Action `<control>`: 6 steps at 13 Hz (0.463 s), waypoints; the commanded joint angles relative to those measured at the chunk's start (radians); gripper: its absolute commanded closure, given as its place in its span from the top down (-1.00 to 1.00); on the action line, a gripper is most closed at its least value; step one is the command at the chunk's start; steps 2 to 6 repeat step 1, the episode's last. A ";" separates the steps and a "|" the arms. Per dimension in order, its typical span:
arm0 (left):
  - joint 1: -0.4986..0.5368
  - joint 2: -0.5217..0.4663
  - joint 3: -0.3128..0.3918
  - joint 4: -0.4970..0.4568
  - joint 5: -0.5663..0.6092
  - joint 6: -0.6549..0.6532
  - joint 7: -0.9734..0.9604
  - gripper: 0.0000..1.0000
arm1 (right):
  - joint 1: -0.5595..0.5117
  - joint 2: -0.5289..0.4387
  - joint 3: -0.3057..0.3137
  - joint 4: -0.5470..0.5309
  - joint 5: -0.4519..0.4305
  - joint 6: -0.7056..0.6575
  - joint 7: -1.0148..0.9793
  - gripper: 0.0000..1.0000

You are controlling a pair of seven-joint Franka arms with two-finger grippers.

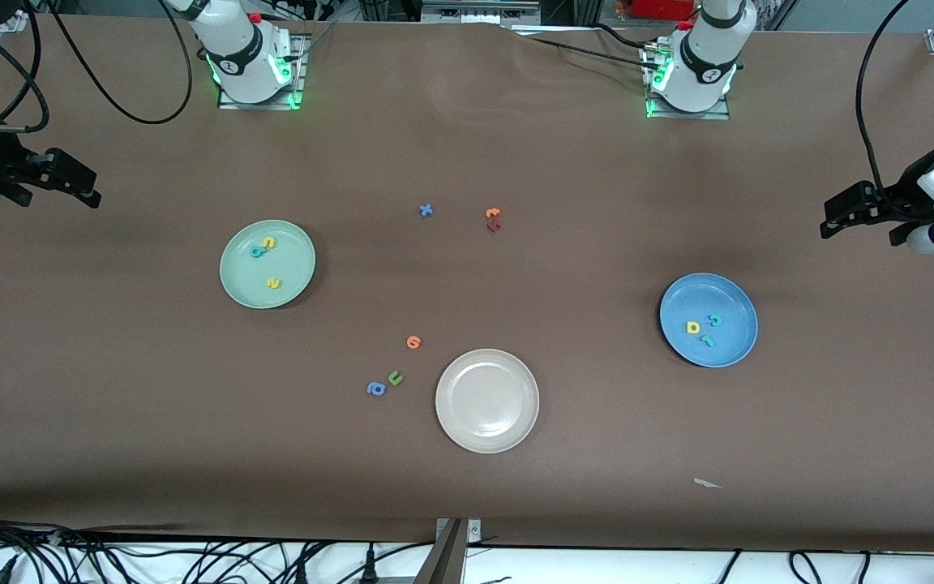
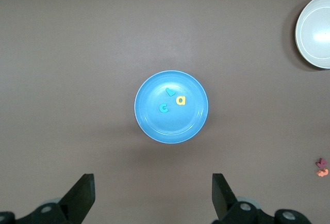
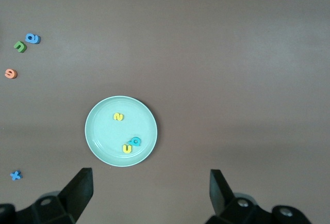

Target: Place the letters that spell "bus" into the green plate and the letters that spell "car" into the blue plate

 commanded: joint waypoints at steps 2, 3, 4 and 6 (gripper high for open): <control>-0.008 -0.003 0.007 -0.001 0.022 -0.006 -0.008 1.00 | -0.008 0.012 0.005 0.030 0.013 -0.022 -0.012 1.00; -0.008 -0.003 0.007 -0.001 0.022 -0.006 -0.008 1.00 | -0.008 0.012 0.005 0.030 0.013 -0.022 -0.012 1.00; -0.008 -0.003 0.007 -0.001 0.022 -0.006 -0.008 1.00 | -0.008 0.012 0.005 0.030 0.013 -0.022 -0.012 1.00; -0.008 -0.003 0.007 -0.001 0.022 -0.006 -0.008 1.00 | -0.008 0.012 0.005 0.030 0.013 -0.022 -0.012 1.00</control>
